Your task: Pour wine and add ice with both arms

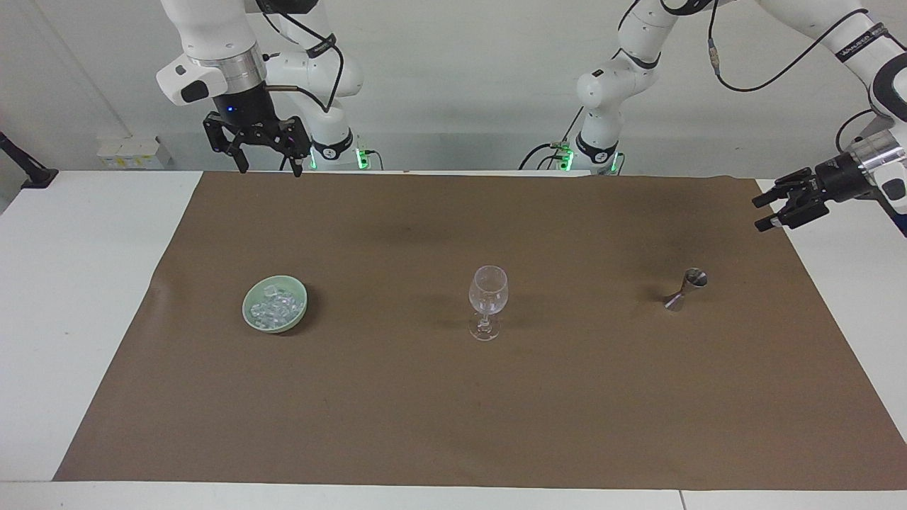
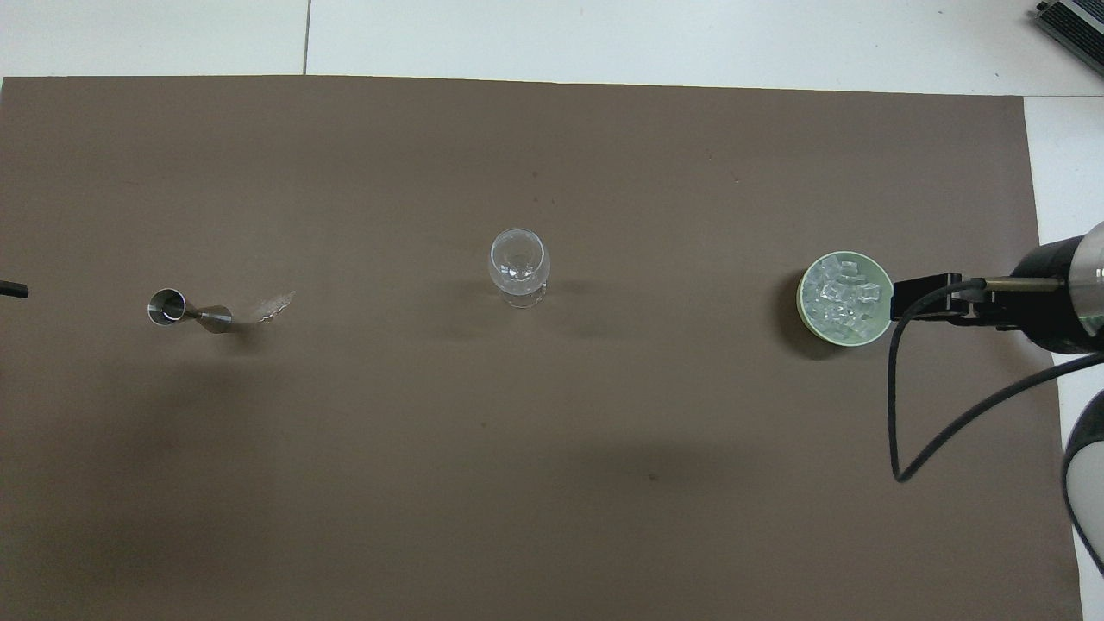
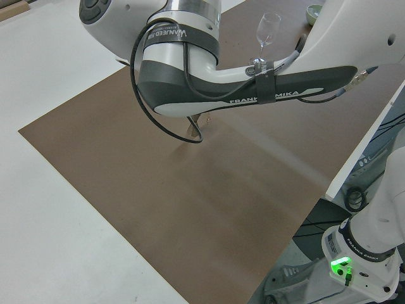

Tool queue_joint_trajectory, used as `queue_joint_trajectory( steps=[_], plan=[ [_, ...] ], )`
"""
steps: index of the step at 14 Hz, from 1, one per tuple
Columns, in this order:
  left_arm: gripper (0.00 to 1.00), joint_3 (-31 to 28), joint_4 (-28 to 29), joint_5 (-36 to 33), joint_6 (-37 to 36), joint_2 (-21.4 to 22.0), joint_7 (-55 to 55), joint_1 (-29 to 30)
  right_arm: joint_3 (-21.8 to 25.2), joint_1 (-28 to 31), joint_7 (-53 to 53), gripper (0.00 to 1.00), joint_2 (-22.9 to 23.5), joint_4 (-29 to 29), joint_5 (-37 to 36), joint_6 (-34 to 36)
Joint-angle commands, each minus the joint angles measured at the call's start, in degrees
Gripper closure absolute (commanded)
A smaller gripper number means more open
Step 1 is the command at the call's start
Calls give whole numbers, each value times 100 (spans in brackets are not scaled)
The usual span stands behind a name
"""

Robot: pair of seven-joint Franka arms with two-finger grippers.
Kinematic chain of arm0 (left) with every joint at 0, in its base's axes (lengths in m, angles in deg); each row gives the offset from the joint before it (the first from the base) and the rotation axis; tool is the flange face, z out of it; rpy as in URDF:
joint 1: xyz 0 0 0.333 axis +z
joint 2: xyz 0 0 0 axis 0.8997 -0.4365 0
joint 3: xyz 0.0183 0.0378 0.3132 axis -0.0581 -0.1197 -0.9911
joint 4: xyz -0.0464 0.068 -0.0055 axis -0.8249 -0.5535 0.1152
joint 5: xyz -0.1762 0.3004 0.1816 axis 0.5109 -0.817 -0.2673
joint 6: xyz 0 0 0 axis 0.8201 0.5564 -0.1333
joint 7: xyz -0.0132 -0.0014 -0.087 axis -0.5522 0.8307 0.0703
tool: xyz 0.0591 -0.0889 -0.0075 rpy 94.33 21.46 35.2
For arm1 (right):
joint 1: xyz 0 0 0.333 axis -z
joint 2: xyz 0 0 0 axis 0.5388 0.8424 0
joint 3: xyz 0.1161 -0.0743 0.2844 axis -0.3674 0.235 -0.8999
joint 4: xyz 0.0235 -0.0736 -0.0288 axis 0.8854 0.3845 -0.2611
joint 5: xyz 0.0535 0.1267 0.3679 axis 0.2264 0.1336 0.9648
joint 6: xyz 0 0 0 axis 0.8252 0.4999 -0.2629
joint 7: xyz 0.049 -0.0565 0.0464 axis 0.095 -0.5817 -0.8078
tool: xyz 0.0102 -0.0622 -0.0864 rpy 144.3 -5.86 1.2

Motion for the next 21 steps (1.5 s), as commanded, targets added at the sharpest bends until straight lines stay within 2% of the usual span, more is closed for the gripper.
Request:
queue_joint_trajectory(
  steps=[1, 10, 14, 21],
  plan=[
    [0, 24, 379, 401, 75, 50, 399, 232, -39, 80, 35, 0, -22, 7, 99, 52],
    [0, -28, 380, 1412, 31, -1179, 523, 821, -39, 80, 35, 0, -22, 7, 99, 52],
    [0, -37, 712, 1649, 268, -1190, 620, 822, -47, 80, 35, 0, -22, 7, 99, 52],
    [0, -37, 1011, 1974, 259, -1093, 743, 822, -39, 80, 35, 0, -22, 7, 99, 52]
  ],
)
